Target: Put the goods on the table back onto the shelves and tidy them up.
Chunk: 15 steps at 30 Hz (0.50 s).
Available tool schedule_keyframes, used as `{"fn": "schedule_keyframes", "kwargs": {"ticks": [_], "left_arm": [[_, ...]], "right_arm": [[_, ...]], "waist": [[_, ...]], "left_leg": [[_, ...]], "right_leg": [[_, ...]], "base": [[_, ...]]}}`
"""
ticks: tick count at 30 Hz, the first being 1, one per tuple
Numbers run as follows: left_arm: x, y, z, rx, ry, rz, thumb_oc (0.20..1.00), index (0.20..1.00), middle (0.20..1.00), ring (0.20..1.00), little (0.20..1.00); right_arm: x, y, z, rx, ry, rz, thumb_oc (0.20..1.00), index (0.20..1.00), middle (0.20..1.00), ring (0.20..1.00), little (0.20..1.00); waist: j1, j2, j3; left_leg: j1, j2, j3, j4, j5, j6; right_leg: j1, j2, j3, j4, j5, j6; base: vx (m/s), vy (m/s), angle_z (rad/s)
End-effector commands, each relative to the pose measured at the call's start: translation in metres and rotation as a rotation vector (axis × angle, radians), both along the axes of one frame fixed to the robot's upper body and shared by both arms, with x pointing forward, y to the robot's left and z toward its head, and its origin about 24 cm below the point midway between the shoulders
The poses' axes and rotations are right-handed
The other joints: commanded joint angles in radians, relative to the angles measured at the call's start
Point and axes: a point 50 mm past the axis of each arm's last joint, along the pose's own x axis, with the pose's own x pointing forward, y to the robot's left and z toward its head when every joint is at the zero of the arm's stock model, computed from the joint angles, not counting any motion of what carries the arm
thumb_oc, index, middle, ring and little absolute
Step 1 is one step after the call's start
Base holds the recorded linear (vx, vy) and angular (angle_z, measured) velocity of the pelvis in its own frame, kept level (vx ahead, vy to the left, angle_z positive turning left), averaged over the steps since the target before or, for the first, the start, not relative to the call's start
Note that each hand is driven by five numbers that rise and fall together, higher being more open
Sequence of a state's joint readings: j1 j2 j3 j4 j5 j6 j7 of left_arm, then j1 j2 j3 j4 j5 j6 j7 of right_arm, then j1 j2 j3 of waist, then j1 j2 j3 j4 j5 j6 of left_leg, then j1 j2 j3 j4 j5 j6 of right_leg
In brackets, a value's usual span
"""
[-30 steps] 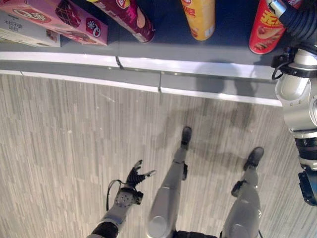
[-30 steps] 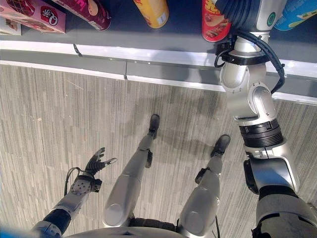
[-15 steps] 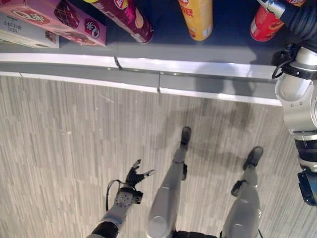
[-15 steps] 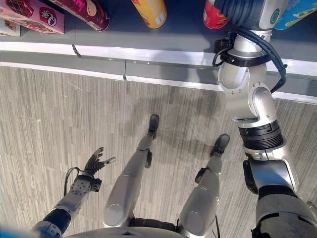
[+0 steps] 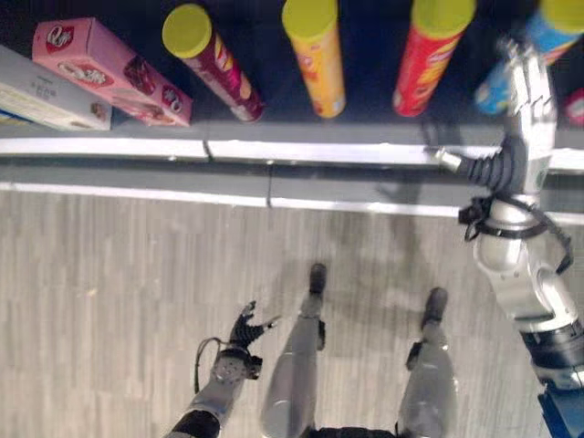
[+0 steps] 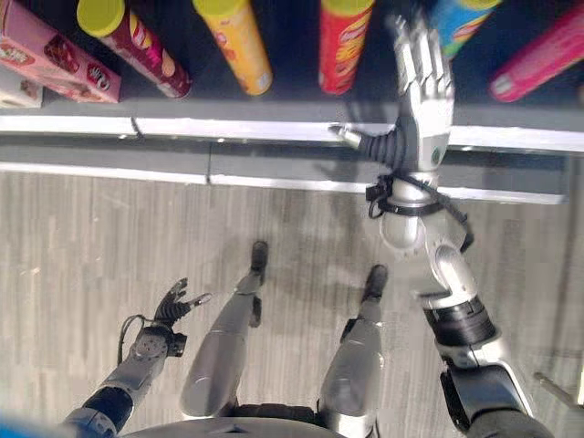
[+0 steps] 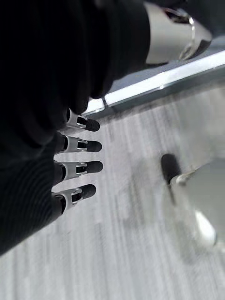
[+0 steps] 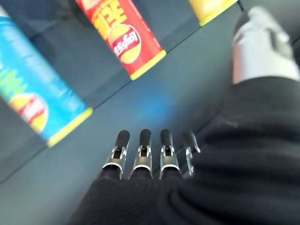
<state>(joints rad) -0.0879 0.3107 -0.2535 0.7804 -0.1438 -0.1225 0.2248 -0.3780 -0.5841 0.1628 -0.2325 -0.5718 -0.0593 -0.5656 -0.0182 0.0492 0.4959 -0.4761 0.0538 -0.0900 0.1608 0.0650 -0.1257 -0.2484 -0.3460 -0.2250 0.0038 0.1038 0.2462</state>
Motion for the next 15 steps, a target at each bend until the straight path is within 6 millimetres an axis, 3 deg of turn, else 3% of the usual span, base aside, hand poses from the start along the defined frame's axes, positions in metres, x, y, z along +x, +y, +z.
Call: {"fn": "schedule_keyframes", "kwargs": {"ticks": [1,3,8,12,14,15], "left_arm": [[-0.032,0.01,-0.021,0.043,0.126,0.025,1.0,1.0,1.0,1.0,1.0],[-0.044,0.021,-0.028,0.06,0.18,0.073,1.0,1.0,1.0,1.0,1.0],[-0.058,0.031,-0.036,0.075,0.246,0.093,1.0,1.0,1.0,1.0,1.0],[-0.071,0.039,-0.04,0.062,0.3,0.085,1.0,1.0,1.0,1.0,1.0],[-0.076,0.045,-0.042,0.057,0.337,0.059,1.0,1.0,1.0,1.0,1.0],[-0.076,0.045,-0.042,0.057,0.338,0.058,1.0,1.0,1.0,1.0,1.0]], "right_arm": [[-0.017,0.01,0.005,-0.031,0.032,0.19,1.0,1.0,1.0,1.0,1.0],[-0.024,0.01,-0.023,-0.032,0.211,0.272,1.0,1.0,1.0,1.0,1.0],[-0.029,-0.003,-0.061,-0.068,0.482,0.295,1.0,1.0,1.0,1.0,1.0],[-0.036,-0.02,-0.094,0.053,0.801,0.442,1.0,1.0,1.0,1.0,1.0],[-0.045,-0.039,-0.123,0.126,1.021,0.454,1.0,1.0,1.0,1.0,1.0],[-0.046,-0.039,-0.123,0.127,1.022,0.454,1.0,1.0,1.0,1.0,1.0]], "waist": [[0.015,-0.003,-0.112],[0.001,-0.029,-0.165],[-0.011,-0.054,-0.241],[-0.017,-0.069,-0.286],[-0.023,-0.077,-0.314],[-0.021,-0.077,-0.314]], "left_leg": [[0.06,0.125,0.075,-0.03,-0.032,-0.07],[0.122,0.135,0.089,-0.073,-0.027,-0.071],[0.22,0.154,0.114,-0.123,-0.026,-0.075],[0.282,0.165,0.133,-0.134,-0.036,-0.078],[0.308,0.169,0.143,-0.141,-0.039,-0.081],[0.309,0.169,0.143,-0.142,-0.039,-0.081]], "right_leg": [[0.006,-0.018,0.036,0.044,-0.062,-0.004],[0.049,-0.011,0.029,0.026,-0.063,-0.002],[0.117,-0.004,0.016,0.023,-0.075,0.0],[0.161,-0.004,0.015,0.021,-0.078,0.003],[0.179,-0.004,0.01,0.02,-0.08,0.005],[0.18,-0.004,0.01,0.02,-0.08,0.005]], "base": [[0.17,-0.023,-0.08],[0.16,-0.04,-0.08],[0.12,-0.01,-0.05],[0.1,-0.012,-0.06],[0.08,-0.013,-0.09],[0.11,-0.004,-0.05]]}}
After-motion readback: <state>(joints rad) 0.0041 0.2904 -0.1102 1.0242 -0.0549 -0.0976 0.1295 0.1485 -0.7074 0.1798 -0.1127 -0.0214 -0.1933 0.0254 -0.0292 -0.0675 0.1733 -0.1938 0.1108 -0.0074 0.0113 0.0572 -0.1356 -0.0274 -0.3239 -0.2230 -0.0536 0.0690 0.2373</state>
